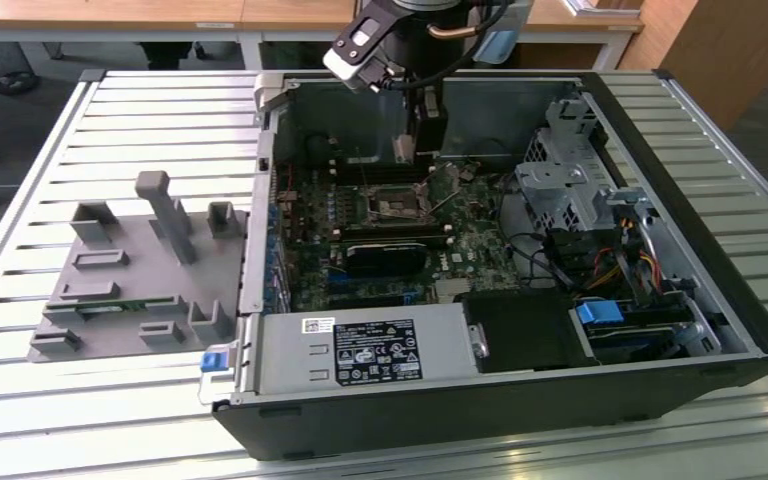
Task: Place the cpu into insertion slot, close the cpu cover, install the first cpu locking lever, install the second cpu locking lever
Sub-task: 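Place the cpu into insertion slot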
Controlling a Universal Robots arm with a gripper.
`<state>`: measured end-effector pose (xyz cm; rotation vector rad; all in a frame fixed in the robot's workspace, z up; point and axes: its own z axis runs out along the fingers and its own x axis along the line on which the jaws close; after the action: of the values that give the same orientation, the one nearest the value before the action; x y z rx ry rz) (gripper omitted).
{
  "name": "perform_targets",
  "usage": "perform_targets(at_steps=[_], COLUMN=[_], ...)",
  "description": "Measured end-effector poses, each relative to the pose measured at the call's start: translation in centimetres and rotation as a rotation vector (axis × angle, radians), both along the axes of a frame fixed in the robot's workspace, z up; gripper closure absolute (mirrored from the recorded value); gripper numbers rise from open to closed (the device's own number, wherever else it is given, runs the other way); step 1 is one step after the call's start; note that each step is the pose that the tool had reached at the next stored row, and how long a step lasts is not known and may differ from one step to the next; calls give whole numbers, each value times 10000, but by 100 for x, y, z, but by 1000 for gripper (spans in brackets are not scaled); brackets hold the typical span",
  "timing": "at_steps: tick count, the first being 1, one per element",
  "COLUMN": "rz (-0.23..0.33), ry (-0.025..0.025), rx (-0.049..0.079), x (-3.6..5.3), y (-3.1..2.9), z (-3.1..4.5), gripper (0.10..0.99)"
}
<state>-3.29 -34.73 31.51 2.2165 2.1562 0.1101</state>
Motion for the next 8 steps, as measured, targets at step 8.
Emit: perform_targets(at_steps=[8], rz=[-175], ry=[1], rx=[0], x=[0], y=[11], z=[-82], gripper=[541])
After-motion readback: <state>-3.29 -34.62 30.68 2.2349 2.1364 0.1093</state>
